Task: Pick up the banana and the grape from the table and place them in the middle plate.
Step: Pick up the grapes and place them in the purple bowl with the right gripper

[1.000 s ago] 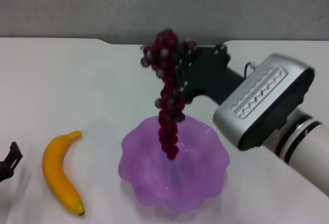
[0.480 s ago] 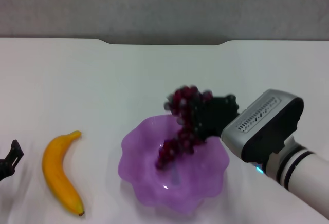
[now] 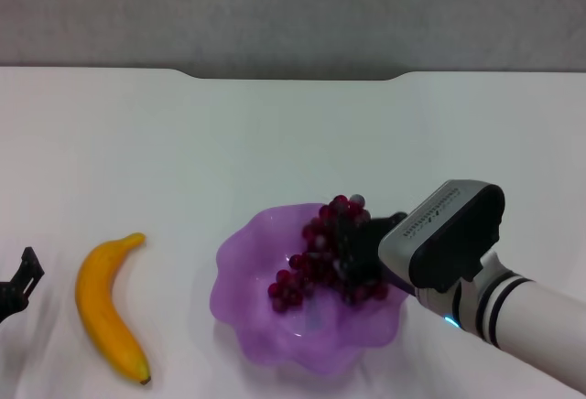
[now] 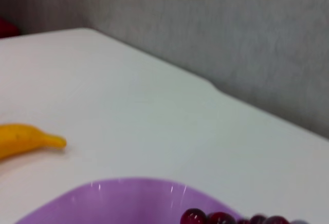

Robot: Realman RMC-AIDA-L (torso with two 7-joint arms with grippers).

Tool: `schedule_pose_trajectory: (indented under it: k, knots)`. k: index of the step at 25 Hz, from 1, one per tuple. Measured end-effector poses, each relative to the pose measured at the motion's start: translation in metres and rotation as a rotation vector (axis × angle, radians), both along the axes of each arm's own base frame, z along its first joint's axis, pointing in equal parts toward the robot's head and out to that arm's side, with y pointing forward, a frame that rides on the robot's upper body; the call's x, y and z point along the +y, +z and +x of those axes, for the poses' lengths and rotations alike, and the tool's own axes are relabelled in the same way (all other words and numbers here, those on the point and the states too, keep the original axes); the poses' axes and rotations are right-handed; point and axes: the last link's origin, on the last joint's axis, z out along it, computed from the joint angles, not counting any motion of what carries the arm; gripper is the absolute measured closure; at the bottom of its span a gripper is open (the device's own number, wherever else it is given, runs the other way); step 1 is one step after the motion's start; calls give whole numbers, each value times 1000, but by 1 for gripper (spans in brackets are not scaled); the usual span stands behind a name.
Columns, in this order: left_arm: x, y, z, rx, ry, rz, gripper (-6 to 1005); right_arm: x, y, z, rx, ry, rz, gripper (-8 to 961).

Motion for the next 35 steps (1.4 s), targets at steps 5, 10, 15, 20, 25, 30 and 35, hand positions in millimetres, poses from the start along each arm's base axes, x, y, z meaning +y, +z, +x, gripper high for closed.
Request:
schedule_pose_trajectory:
  k: [5, 10, 15, 20, 25, 30, 35]
  knots:
    - [1, 0, 1, -4, -2, 1, 149, 1, -8, 4, -2, -42, -44, 912]
    - [3, 0, 2, -4, -6, 1, 150, 2, -15, -1, -17, -33, -82, 911]
    - [2, 0, 1, -4, -5, 1, 151, 0, -14, -4, -12, 21, -38, 794]
    - [0, 2, -2, -4, 7, 9, 152, -1, -9, -4, -2, 40, 4, 652]
    - [-1, 2, -2, -3, 10, 9, 153, -1, -4, -5, 17, 60, 54, 438]
    - [0, 2, -2, -1, 8, 9, 154, -7, 3, -7, 41, 91, 111, 330]
    - [0, 2, -1, 0, 7, 9, 155, -14, 21, 0, 84, 125, 257, 221]
